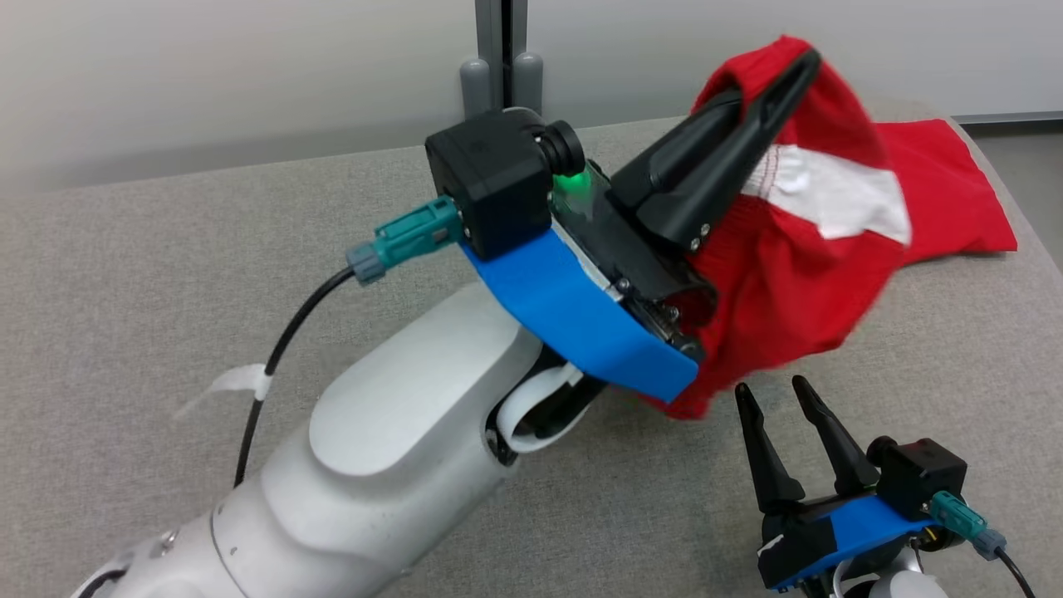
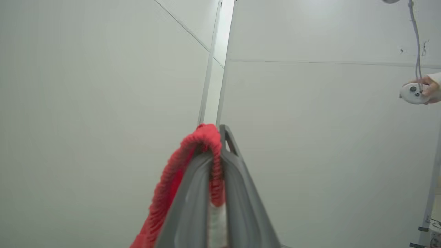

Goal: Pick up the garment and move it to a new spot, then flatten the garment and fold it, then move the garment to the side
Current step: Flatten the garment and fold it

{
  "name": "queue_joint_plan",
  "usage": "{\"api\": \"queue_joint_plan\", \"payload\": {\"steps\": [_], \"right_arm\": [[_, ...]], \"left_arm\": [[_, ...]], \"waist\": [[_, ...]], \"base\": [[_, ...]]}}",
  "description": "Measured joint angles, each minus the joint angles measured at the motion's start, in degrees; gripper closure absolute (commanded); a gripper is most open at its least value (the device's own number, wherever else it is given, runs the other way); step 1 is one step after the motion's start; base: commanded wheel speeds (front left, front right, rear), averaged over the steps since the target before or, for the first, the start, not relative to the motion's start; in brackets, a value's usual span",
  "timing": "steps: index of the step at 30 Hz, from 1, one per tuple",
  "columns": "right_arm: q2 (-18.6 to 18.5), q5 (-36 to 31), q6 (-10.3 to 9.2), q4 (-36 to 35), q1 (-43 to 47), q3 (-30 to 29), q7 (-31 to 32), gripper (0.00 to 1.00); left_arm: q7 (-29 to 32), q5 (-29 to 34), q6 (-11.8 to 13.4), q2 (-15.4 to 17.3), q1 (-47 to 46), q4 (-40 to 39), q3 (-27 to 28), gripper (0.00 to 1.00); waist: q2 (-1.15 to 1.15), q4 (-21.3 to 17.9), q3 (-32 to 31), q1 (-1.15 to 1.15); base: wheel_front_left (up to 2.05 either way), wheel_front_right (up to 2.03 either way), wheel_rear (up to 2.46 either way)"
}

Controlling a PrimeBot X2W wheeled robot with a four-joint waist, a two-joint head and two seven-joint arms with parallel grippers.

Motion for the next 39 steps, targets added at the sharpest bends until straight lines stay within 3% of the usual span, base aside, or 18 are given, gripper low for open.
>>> {"api": "queue_joint_plan", "payload": {"steps": [3, 7, 10, 16, 34, 39], "right_arm": [[0.01, 0.02, 0.00, -0.07, 0.01, 0.11, 0.00, 0.00], [-0.02, 0.18, 0.00, -0.10, 0.19, 0.19, -0.08, 0.00], [0.02, 0.19, 0.00, -0.16, 0.48, 0.08, -0.08, 0.00], [0.02, 0.13, 0.00, -0.41, 0.85, 0.18, 0.08, 0.00], [0.01, 0.16, 0.00, -0.22, 0.52, 0.23, 0.08, 0.00], [0.01, 0.16, 0.00, -0.21, 0.44, 0.09, 0.08, 0.00]], "left_arm": [[-0.08, -1.67, -0.03, 1.11, 2.07, -0.88, -0.64, 1.00], [1.20, 0.21, 0.03, 8.48, 6.18, 6.17, -4.59, 1.00], [5.28, 2.46, 1.91, 13.63, 9.56, 12.11, -7.77, 1.00], [8.37, 5.98, 4.00, 18.17, 12.80, 17.94, -11.88, 1.00], [0.66, 10.16, 9.00, 19.92, 15.66, 27.37, -10.24, 1.00], [0.09, 13.61, 12.94, 19.24, 14.77, 26.75, -7.25, 1.00]], "waist": [[0.00, 0.52, -0.15, 0.00], [0.00, 1.74, -0.23, 0.00], [0.00, 2.81, -0.18, 0.00], [0.00, 5.01, 0.23, 0.00], [0.00, 4.70, 0.02, 0.00], [0.00, 4.47, -0.22, 0.00]], "base": [[0.00, 0.00, 0.00], [0.00, 0.00, 0.00], [0.00, 0.00, 0.00], [0.00, 0.00, 0.00], [0.00, 0.00, 0.00], [0.00, 0.00, 0.00]]}}
